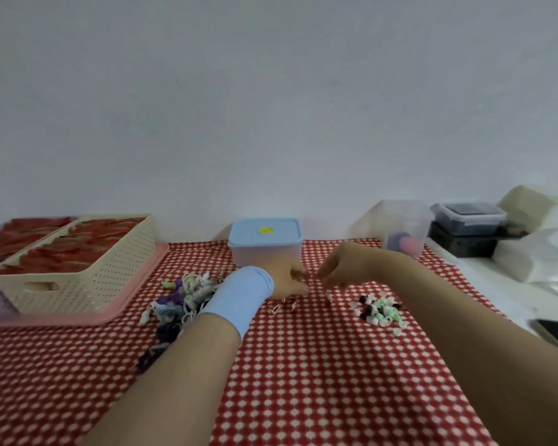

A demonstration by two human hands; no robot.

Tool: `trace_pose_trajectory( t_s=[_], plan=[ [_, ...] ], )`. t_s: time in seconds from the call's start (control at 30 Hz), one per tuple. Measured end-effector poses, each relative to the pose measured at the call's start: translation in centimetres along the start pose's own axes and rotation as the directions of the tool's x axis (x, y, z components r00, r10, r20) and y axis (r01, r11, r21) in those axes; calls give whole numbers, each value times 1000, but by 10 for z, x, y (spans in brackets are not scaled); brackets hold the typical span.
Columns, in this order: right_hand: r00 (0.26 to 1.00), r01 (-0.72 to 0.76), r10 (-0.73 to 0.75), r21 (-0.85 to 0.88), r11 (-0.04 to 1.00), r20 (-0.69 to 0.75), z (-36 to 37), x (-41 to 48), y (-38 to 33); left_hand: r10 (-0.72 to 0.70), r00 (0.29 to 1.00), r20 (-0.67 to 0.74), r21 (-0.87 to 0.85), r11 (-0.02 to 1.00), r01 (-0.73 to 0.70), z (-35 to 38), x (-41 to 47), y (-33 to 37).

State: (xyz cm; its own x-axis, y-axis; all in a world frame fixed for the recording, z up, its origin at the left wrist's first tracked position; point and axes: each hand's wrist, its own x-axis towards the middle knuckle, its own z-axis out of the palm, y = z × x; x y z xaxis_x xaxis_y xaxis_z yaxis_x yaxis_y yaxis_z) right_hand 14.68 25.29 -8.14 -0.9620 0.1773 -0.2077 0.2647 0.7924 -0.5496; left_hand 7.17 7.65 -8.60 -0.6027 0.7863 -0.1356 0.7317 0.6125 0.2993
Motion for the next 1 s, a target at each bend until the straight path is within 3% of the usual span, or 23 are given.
trace_pose_trajectory(
  t_s=[0.13, 0.3, 0.43, 0.57, 0.63, 0.73, 0.83, 1.0],
  plan=[
    [987, -3, 27, -148, 989, 156, -2, 25, 9, 19, 999, 45, 59, 998, -22, 9, 29, -6],
    [997, -3, 8, -55, 998, 82, -17, 27, 14, -67, 996, -56, 150, 986, 74, 13, 43, -16],
    [999, -28, 26, -86, 996, -21, -31, 9, 26, 70, 980, -184, 47, 997, -62, 20, 34, -1],
    [999, -23, 20, -83, 996, -43, -25, -14, 34, 171, 985, -26, 137, 977, -165, 31, 26, 20],
    [999, -30, 29, -101, 994, -14, -17, -23, 37, 159, 986, -56, 148, 978, -149, 38, 23, 24],
    [999, -40, 45, -144, 989, 28, -4, -35, 38, 114, 967, -227, -49, 990, -129, 47, 12, 24],
    [999, -41, 45, -165, 985, 24, 5, -41, 33, 21, 924, -382, -330, 930, -158, 50, -1, 22],
    [999, -37, 29, -204, 978, -46, 11, -42, 22, -65, 899, -434, -586, 778, -226, 49, -18, 20]
  ],
)
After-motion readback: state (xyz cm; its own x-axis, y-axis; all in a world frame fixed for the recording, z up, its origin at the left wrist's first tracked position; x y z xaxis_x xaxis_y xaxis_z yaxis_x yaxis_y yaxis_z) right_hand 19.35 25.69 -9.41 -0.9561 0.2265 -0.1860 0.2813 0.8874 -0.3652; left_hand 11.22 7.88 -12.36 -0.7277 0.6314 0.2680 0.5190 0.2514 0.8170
